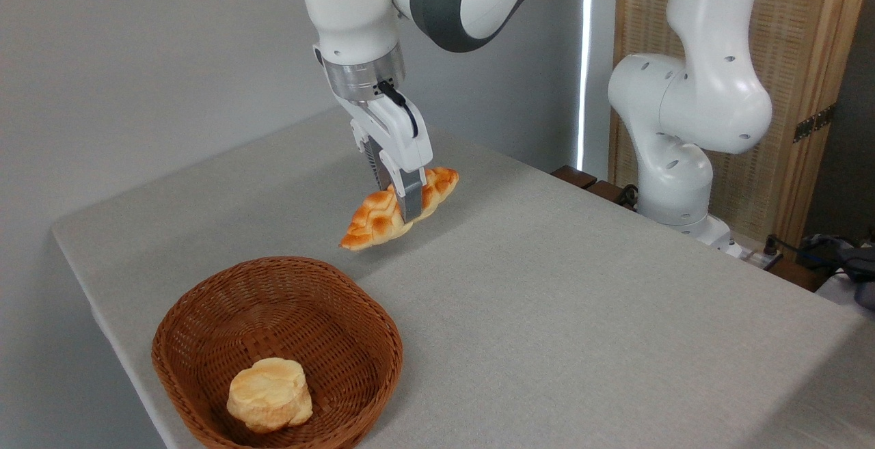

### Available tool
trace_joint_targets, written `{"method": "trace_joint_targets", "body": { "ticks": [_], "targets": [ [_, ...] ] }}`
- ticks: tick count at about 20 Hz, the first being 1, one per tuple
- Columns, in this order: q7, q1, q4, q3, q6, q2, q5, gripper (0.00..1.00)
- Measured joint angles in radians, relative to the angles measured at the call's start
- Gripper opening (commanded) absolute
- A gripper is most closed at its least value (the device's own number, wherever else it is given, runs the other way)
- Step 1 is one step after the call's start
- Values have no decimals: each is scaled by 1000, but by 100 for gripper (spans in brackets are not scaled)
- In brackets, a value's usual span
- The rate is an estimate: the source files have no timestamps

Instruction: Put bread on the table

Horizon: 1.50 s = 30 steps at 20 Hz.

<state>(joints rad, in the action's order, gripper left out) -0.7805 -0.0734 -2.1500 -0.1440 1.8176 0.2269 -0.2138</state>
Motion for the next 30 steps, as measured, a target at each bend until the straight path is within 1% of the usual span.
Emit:
{"method": "trace_joint_targets", "body": {
  "ticks": [12, 13, 15, 16, 17, 20, 23, 25, 27, 28, 30],
  "targets": [
    [0, 1, 4, 3, 1, -2, 0, 100],
    [8, 2, 16, 4, 1, -2, 8, 100],
    [82, 4, 92, 11, -1, -5, 77, 100],
    [111, 4, 129, 12, -10, -11, 96, 100],
    [142, 5, 192, 14, -44, -30, 108, 100],
    [169, 7, 326, 26, -103, -98, 113, 100],
    [173, 11, 466, 69, -175, -163, 113, 100],
    [173, 12, 545, 98, -185, -195, 114, 100],
    [175, 11, 583, 104, -188, -212, 114, 100],
    [199, 8, 592, 111, -189, -219, 115, 100],
    [212, -10, 594, 131, -189, -224, 115, 100]
  ]
}}
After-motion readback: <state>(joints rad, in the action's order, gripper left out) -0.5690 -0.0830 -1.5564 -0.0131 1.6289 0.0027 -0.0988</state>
